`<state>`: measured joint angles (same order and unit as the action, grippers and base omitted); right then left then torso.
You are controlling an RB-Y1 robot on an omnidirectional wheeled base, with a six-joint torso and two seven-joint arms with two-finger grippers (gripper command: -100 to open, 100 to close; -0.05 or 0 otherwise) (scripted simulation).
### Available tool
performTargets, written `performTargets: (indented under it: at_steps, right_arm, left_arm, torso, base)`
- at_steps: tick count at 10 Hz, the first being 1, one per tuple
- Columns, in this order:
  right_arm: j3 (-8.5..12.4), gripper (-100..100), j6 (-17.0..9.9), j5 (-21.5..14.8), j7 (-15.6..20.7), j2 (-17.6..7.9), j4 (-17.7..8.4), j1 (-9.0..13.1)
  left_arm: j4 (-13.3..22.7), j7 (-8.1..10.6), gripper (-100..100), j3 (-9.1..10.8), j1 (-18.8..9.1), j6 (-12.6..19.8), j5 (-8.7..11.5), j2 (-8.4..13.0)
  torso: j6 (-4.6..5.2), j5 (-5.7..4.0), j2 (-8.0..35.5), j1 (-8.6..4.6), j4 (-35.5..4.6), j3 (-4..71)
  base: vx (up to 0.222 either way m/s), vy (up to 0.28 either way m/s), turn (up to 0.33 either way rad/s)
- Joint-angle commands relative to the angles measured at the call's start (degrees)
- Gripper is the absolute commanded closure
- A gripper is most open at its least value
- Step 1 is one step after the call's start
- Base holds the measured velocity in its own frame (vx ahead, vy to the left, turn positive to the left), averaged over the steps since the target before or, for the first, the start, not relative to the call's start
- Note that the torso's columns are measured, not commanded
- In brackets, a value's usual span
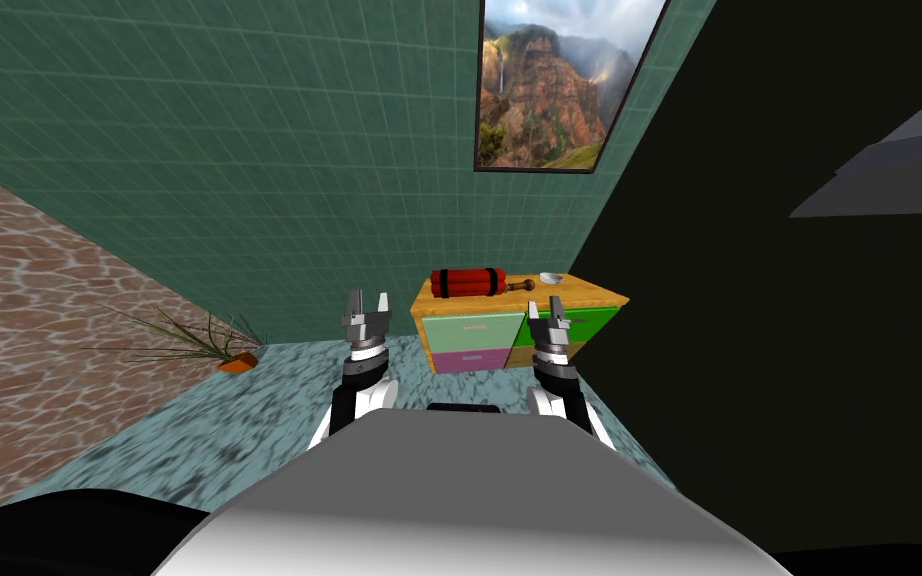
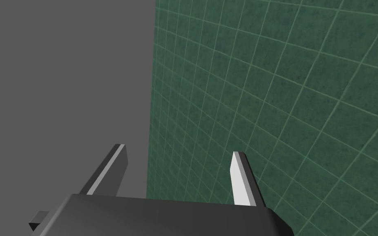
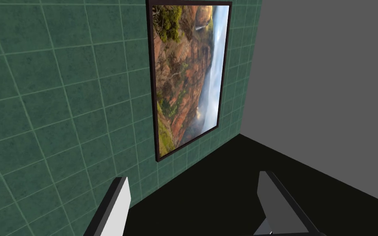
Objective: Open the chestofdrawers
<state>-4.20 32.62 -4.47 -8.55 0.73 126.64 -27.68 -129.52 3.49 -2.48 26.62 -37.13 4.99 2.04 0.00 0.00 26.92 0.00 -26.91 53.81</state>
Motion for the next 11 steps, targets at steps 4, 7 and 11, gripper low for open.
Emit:
performTargets:
  at_steps: [4,7,11]
  right_arm:
    - [-0.5,-100,0.4,0.9,-2.2,-3.6,-1.0,0.4]
    - [-1.8,-100,1.4,3.2,-7.0,-6.9,-3.4,1.4]
    - [-3.1,-100,2.3,5.5,-12.4,-8.3,-5.7,2.5]
  left_arm:
    - [0.0,0.00,0,0.00,0.0,0.0,0.0,0.0]
    - [0.0,0.00,0,0.00,0.0,0.0,0.0,0.0]
    - [0.0,0.00,0,0.00,0.0,0.0,0.0,0.0]
  torso:
    - [0.00,0.00,14.6,0.01,-14.6,29.3]
    - [0.00,0.01,15.3,0.03,-15.3,30.8]
    - [0.00,0.00,15.4,0.00,-15.4,30.7]
  base:
    - [0.003,0.004,0.002]
    - [0.010,0.015,0.009]
    - [0.008,0.013,0.008]
